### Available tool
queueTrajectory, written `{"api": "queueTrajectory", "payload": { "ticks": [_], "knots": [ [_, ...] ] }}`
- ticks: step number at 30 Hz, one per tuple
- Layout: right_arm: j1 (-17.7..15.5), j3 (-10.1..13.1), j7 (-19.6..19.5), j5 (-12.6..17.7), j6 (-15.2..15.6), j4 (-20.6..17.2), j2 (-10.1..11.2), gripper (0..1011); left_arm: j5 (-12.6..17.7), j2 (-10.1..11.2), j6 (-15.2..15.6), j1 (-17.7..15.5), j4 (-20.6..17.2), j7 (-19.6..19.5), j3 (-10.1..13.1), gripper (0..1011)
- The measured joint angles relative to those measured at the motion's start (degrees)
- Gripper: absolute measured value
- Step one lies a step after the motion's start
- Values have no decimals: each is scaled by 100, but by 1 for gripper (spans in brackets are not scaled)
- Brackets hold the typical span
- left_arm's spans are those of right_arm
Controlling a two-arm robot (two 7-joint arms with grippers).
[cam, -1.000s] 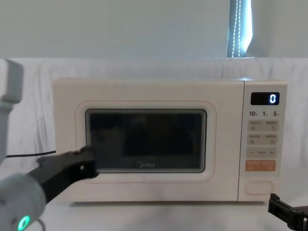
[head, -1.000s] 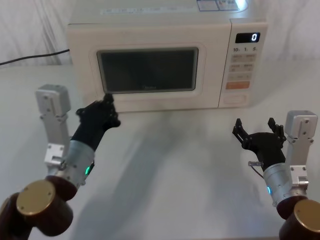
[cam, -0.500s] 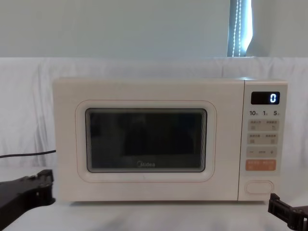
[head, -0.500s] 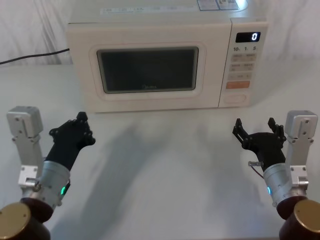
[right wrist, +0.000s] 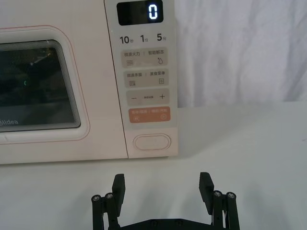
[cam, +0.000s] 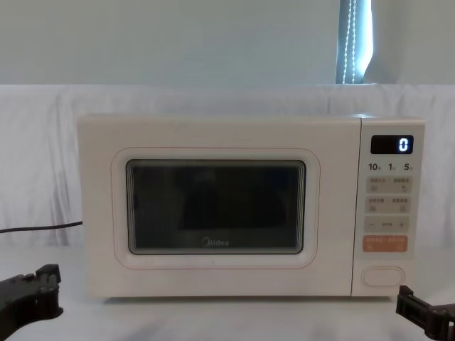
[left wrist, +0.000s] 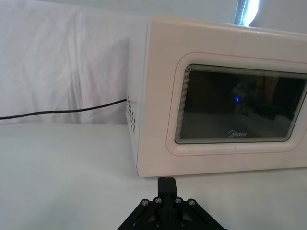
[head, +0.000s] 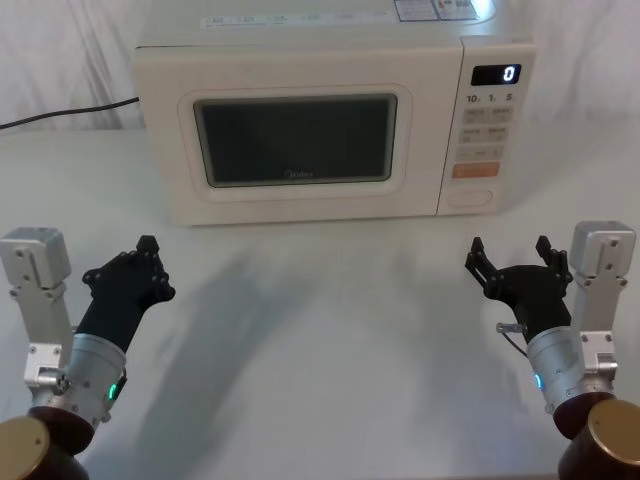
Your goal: Press the button to open the microwave door with one hand; close the microwave door with the other hand.
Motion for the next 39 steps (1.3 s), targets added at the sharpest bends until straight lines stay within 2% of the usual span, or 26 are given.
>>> {"api": "queueTrajectory", "payload": {
  "ticks": [22,39],
  "knots": [
    [0,0,0,0,0,0,0,1002,139,-125,-95,-99,189,21,29,0],
    [0,0,0,0,0,0,0,1002,136,-121,-93,-95,185,23,27,0]
  ]
}}
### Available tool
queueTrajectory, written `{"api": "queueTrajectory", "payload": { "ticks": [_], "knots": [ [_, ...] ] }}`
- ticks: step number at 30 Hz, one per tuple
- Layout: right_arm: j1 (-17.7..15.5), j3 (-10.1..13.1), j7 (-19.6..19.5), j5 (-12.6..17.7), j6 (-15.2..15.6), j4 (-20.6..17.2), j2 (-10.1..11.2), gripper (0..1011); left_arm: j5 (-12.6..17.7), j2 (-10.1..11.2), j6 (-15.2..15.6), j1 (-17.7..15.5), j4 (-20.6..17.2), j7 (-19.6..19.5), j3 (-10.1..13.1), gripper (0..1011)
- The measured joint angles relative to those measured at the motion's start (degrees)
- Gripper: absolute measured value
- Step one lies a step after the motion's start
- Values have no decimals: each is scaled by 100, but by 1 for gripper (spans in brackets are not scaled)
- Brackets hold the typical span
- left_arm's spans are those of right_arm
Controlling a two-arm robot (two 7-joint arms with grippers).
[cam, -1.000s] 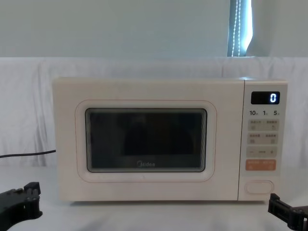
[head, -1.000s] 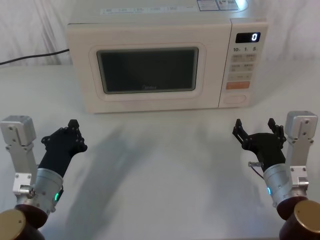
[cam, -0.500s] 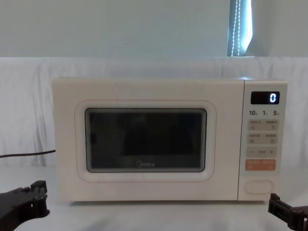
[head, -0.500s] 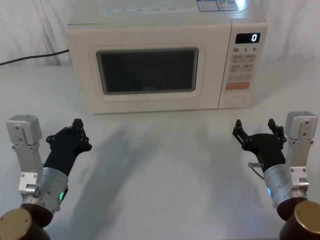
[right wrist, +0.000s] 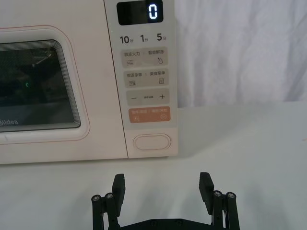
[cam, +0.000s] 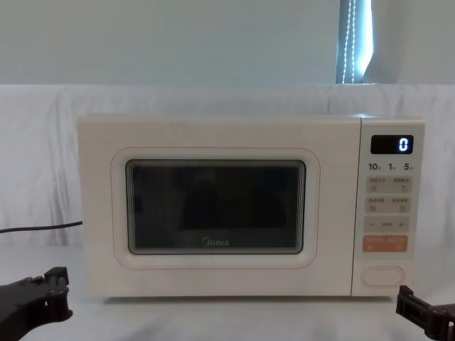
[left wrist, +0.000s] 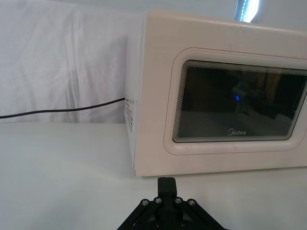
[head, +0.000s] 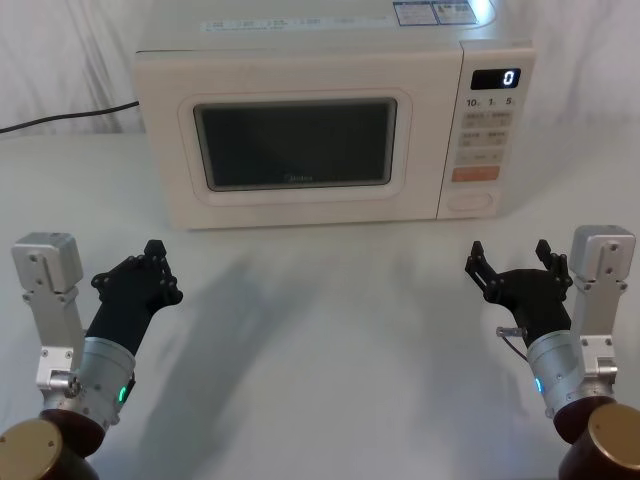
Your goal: Press the button to open the microwave door with one hand; close the microwave door with the other hand.
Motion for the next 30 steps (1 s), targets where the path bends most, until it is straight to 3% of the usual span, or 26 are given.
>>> {"api": "queueTrajectory", "payload": {
  "ticks": [19,30],
  "knots": [
    [0,0,0,0,0,0,0,1002,-15,6,8,5,-8,-10,-2,0],
    [0,0,0,0,0,0,0,1002,-16,6,8,5,-8,-10,-2,269]
  ]
}}
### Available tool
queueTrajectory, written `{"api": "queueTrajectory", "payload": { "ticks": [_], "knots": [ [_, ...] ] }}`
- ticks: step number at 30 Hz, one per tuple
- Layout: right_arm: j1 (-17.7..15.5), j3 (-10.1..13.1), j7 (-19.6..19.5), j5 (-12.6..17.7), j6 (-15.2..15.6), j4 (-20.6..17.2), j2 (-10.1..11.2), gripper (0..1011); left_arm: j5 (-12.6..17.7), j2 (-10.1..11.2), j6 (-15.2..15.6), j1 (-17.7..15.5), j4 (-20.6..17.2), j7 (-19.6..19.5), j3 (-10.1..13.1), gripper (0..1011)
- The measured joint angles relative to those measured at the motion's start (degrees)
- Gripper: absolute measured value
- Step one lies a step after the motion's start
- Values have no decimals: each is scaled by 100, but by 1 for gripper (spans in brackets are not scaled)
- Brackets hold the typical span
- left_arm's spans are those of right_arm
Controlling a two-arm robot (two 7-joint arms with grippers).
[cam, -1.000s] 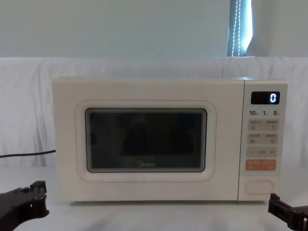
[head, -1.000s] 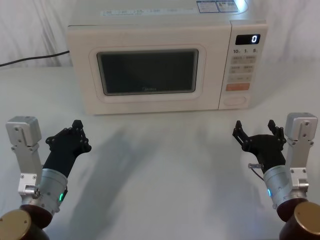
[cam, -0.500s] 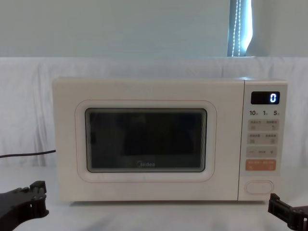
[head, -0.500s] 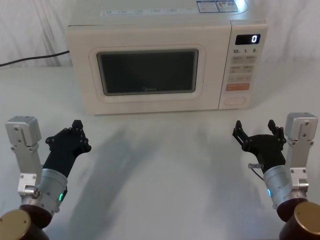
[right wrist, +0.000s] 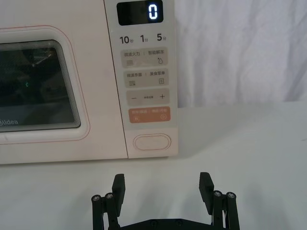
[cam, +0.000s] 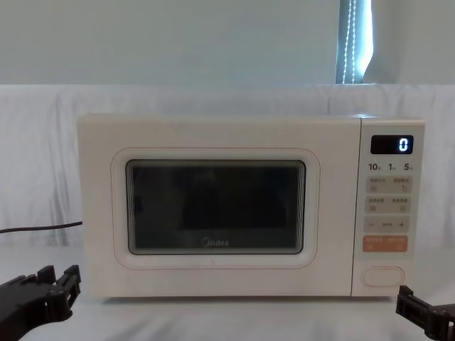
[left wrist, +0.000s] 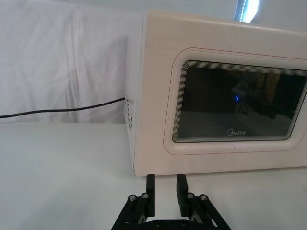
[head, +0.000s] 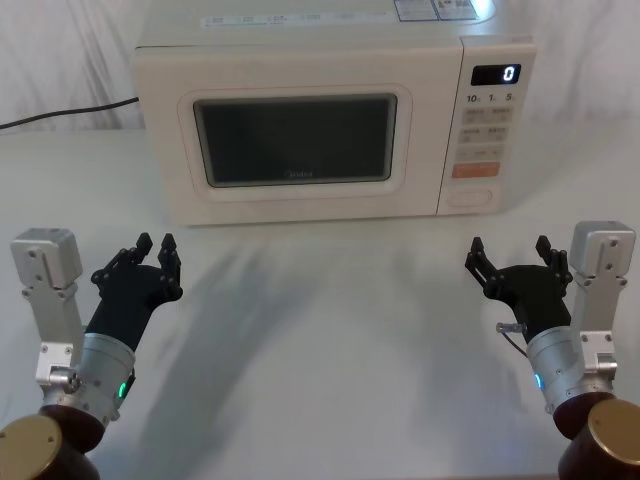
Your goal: Press the button to open the microwave door with one hand; close the microwave door with the other hand.
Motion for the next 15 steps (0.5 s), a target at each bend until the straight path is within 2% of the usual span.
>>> {"api": "queueTrajectory", "payload": {
  "ticks": [8,14,15],
  "knots": [
    [0,0,0,0,0,0,0,1002,0,0,0,0,0,0,0,555],
    [0,0,0,0,0,0,0,1002,0,0,0,0,0,0,0,715],
    [0,0,0,0,0,0,0,1002,0,0,0,0,0,0,0,769]
  ]
}}
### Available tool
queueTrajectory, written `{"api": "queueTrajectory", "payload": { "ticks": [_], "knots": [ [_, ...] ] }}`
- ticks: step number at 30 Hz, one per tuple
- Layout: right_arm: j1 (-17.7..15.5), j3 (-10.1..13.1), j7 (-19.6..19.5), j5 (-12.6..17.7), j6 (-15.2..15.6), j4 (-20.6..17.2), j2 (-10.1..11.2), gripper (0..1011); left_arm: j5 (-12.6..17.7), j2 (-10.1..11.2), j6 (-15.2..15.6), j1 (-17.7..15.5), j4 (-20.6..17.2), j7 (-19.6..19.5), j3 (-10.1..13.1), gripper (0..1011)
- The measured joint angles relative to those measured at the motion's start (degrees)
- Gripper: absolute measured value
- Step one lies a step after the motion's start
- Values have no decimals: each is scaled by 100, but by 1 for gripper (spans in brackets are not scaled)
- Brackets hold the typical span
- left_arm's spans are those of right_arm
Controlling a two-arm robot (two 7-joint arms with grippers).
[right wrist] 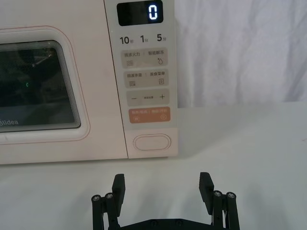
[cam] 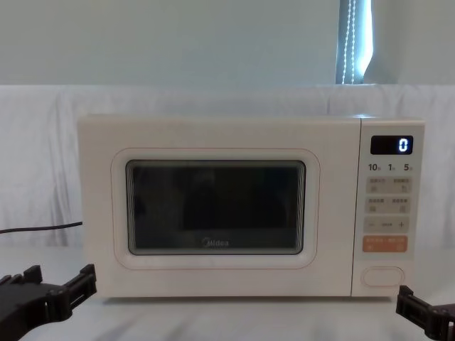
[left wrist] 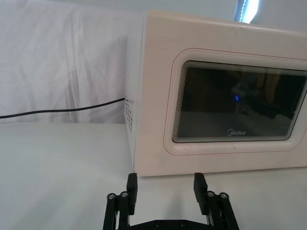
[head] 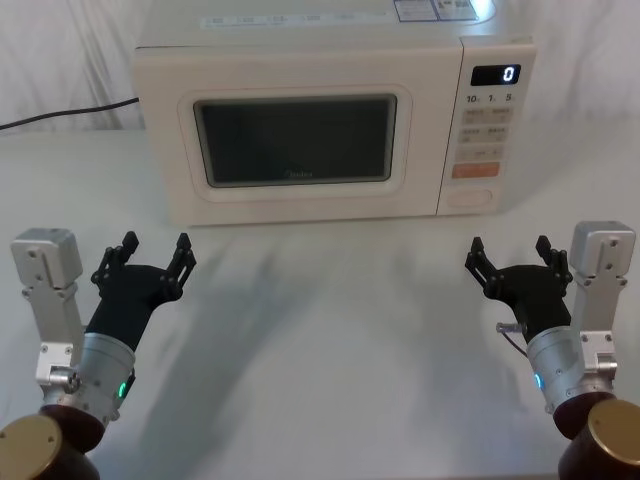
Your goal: Press the button to open the microwave door with one hand; close the microwave door with the other hand.
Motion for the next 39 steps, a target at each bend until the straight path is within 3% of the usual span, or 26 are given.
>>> {"api": "queueTrajectory", "payload": {
  "ticks": [10,39],
  "knots": [
    [0,0,0,0,0,0,0,1002,0,0,0,0,0,0,0,1001],
    [0,0,0,0,0,0,0,1002,0,0,0,0,0,0,0,1001]
  ]
}}
